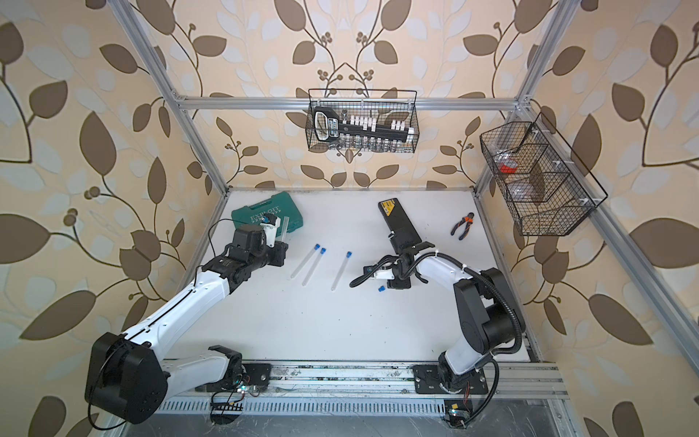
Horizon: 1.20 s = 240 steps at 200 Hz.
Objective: Insert stoppers into test tubes
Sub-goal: Pick up the stopper from the center of the board.
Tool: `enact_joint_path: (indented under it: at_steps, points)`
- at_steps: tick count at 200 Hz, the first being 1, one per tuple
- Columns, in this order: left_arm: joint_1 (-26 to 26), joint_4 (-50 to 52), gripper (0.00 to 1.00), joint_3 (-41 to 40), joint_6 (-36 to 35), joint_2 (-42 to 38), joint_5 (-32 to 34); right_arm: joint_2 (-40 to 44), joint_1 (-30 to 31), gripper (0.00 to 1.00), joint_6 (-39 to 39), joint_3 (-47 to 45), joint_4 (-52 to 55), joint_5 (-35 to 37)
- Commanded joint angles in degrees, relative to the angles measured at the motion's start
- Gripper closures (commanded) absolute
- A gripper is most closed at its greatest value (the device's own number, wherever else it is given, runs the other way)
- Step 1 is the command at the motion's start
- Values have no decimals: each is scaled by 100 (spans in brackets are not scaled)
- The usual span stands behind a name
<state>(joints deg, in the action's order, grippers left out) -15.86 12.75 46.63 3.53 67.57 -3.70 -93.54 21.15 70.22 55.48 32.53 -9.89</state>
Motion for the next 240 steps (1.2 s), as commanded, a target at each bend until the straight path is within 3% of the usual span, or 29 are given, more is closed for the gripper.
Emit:
enact_joint_path:
  at_steps: [1, 240]
  points:
    - [-84, 5, 100, 206, -177, -134, -82, -172, 117, 52, 240, 138, 296, -321]
    - [-137, 36, 100, 207, -195, -113, 34, -1022, 256, 86, 264, 495, 627, -309]
